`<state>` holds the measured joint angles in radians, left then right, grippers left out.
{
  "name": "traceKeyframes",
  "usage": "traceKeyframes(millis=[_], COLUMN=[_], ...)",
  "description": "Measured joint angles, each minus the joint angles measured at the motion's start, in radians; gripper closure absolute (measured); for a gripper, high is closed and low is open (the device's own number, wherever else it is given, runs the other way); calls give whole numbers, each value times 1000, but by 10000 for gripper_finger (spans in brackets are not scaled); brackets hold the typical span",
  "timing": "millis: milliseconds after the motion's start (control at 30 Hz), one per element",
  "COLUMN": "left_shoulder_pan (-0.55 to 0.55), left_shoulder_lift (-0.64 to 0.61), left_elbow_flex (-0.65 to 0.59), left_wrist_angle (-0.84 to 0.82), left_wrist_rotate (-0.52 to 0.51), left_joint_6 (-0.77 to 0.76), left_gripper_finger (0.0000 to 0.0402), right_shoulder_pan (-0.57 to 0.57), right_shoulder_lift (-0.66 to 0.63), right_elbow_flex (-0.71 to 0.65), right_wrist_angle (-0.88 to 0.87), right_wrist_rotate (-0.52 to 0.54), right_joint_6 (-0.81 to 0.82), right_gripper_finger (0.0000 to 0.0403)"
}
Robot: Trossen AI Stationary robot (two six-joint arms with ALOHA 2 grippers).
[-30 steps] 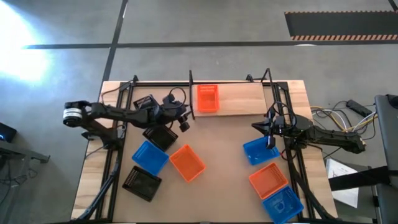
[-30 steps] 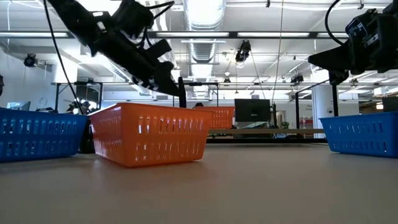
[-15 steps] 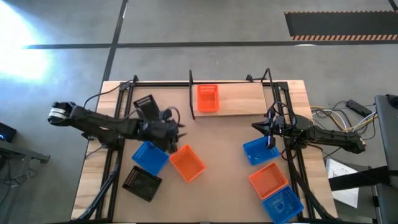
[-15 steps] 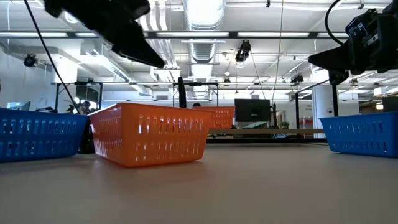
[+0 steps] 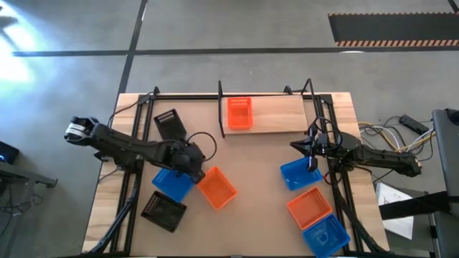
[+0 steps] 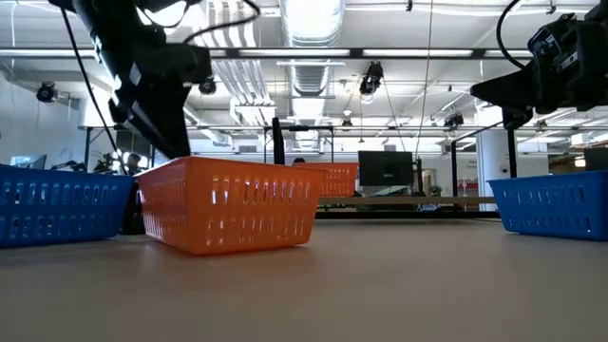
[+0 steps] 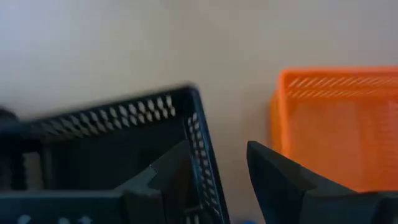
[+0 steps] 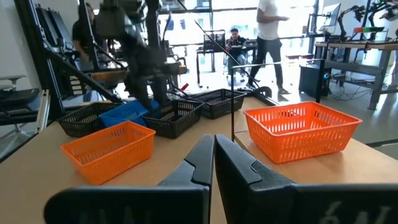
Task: Stack baskets on shelf by color
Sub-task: Put the middle black basket on the shelf
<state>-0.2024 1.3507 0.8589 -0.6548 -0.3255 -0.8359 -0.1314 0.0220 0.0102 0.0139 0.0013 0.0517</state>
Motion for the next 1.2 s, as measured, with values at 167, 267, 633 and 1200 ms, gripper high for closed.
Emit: traceKeyframes(millis=[167, 267, 633, 1200], left_shoulder_pan=[13, 19, 85, 117], left_shoulder_lift=[80, 130, 209, 195], left_elbow_flex=[-2, -2, 52, 475], left_wrist_angle=[-7, -1, -28, 435], left_wrist_rotate=[3, 5, 110, 192], left_joint_6=[-45, -44, 114, 761], left_gripper_finger=[258, 258, 377, 401], right_shoulder_pan=[0, 0, 0, 0], right_shoulder_lift=[1, 1, 0, 0], right_elbow_flex=[0, 0, 0, 0], right_wrist_angle=[0, 0, 0, 0], right_wrist_rotate=[0, 0, 0, 0], right_joint_6=[0, 0, 0, 0], right_gripper_finger=[394, 394, 394, 394])
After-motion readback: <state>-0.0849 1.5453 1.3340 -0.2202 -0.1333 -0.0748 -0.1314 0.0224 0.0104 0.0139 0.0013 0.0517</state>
